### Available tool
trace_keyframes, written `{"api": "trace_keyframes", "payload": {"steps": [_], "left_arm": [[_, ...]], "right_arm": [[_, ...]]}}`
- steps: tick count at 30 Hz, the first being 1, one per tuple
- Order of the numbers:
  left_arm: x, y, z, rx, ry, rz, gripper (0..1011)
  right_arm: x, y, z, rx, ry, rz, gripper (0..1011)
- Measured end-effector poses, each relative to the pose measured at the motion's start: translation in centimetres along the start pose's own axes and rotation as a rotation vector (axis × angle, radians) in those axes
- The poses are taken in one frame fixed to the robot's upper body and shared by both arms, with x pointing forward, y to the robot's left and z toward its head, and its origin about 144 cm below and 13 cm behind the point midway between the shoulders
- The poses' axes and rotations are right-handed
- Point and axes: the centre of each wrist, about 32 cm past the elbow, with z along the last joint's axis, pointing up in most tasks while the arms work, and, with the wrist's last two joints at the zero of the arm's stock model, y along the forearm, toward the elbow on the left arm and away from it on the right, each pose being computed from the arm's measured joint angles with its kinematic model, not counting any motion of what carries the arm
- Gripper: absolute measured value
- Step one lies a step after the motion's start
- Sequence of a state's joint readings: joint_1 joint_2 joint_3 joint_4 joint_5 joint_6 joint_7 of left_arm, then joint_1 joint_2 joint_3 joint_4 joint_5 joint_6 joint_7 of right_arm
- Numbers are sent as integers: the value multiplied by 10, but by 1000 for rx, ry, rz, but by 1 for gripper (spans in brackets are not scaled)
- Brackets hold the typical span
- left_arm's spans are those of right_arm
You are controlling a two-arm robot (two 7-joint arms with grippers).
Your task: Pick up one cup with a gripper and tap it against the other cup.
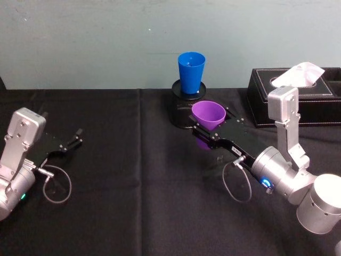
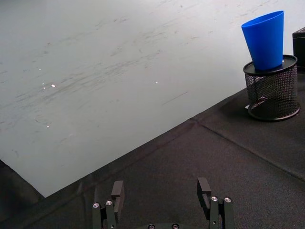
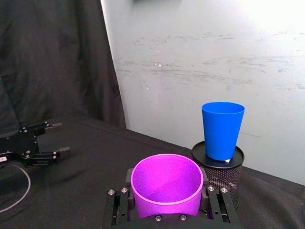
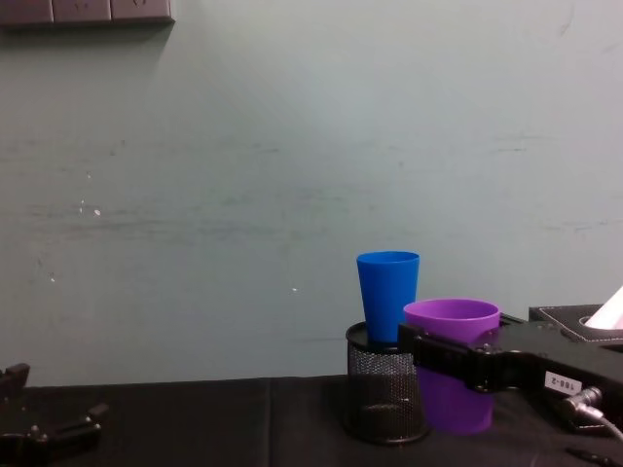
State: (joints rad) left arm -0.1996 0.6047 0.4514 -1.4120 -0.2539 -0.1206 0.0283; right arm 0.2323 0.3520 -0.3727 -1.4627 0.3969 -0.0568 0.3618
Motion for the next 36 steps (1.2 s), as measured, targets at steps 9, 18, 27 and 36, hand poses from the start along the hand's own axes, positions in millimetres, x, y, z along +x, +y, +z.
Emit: {"api": "trace_keyframes", "payload": {"steps": [9,18,27,36], "left_arm": [[0,0,0,0,0,0,1000],[0,0,0,0,0,0,1000],[0,0,0,0,0,0,1000],[0,0,0,0,0,0,1000]], "right_arm": [[0,0,0,0,0,0,739],[0,0,0,0,0,0,739],[0,0,0,0,0,0,739],[0,0,0,0,0,0,739]]}}
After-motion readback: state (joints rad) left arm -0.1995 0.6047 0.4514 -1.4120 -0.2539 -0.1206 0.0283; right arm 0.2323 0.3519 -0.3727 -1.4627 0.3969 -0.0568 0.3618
